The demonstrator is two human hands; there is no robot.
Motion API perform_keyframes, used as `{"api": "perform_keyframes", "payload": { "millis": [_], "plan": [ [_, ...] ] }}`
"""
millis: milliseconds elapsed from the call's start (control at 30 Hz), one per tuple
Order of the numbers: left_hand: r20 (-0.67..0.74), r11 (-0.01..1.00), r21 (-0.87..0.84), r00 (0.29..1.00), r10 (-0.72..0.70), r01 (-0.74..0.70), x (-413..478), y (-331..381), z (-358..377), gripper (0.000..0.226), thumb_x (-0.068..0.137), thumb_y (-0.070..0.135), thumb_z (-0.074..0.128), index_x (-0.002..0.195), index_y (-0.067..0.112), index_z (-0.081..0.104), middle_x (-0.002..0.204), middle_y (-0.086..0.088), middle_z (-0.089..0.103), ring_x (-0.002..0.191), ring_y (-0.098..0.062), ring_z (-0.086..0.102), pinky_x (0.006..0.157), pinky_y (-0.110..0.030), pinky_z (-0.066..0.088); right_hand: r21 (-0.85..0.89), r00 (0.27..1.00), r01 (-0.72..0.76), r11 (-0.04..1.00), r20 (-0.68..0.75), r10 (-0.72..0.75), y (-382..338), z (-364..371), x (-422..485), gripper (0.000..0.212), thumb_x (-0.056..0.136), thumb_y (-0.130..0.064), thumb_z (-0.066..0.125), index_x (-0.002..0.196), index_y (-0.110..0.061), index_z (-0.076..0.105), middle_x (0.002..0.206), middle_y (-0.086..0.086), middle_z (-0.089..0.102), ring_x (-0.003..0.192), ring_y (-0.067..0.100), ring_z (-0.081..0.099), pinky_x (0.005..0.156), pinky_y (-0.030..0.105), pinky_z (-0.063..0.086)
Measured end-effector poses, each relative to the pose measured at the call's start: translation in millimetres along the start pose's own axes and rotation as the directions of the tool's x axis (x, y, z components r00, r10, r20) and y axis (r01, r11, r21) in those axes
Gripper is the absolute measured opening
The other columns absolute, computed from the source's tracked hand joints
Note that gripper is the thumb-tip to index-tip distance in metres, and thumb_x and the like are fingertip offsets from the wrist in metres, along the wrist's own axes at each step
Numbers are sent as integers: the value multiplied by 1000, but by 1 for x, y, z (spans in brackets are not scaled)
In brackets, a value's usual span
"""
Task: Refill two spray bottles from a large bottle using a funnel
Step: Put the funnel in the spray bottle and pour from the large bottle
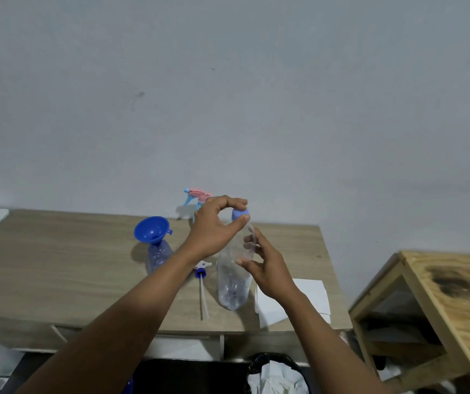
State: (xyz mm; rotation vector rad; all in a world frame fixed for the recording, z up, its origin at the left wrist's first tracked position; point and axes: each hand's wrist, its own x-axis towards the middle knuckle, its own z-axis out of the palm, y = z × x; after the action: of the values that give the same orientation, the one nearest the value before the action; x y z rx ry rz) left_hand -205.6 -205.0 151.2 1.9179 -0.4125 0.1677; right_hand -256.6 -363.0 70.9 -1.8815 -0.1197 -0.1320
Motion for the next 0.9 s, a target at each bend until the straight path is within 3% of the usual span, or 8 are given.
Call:
{"api": "perform_keyframes", "payload": {
  "millis": [100,200,333,500,600,700,800,900],
  "plan": [
    [138,999,-28,990,-33,37,2,3,-5,21,89,23,73,110,29,74,114,18,71,113,7,60,101,-23,44,10,1000,4,1000,4,-4,1,1,0,68,87,-18,75,121,-65,39,124,-13,58,120,4,57,88,25,57],
    [-87,995,67,994,-62,68,-1,2,6,17,74,49,78,90,51,72,101,25,72,106,3,62,105,-44,45,12,1000,-13,1000,-5,13,1,1,2,70,87,-18,75,124,-61,36,127,-9,58,120,4,56,85,17,55],
    [-360,987,119,931,-59,108,-7,9,26,23,65,47,87,74,42,67,84,23,67,96,-7,58,102,-50,39,27,1000,-31,999,0,31,7,3,4,74,86,-16,76,140,-44,34,130,-4,58,124,5,55,85,16,54],
    [-371,995,66,927,-49,79,-4,6,30,36,58,66,77,71,37,62,84,18,67,92,-4,59,93,-53,47,23,999,-43,999,5,43,12,6,4,74,87,-17,75,148,-34,35,131,-6,58,125,5,55,85,12,52],
    [-252,997,61,967,-27,44,-4,3,24,16,68,51,73,82,45,66,99,28,69,108,0,61,103,-48,44,35,999,-48,998,-7,48,12,3,6,77,86,-15,75,146,-41,34,131,-5,58,124,5,55,85,11,51],
    [-198,999,45,980,-10,19,-4,-3,18,17,77,39,74,88,50,69,103,33,69,110,4,61,106,-46,45,43,999,-44,998,-15,45,11,2,5,75,86,-14,76,141,-45,34,129,-7,58,122,5,56,83,11,51],
    [-307,1000,4,952,-1,2,-3,4,18,20,77,31,82,87,43,70,94,29,71,101,4,63,102,-36,48,59,999,-41,997,-10,42,10,4,5,74,86,-14,76,138,-47,35,128,-7,58,122,4,56,81,13,53],
    [-462,998,-48,887,11,-37,-2,14,13,18,78,26,83,90,30,71,91,18,70,91,-3,63,86,-19,47,71,999,-34,997,-7,35,11,6,5,74,86,-11,75,141,-42,37,127,-6,57,120,5,56,79,15,53]
  ]
}}
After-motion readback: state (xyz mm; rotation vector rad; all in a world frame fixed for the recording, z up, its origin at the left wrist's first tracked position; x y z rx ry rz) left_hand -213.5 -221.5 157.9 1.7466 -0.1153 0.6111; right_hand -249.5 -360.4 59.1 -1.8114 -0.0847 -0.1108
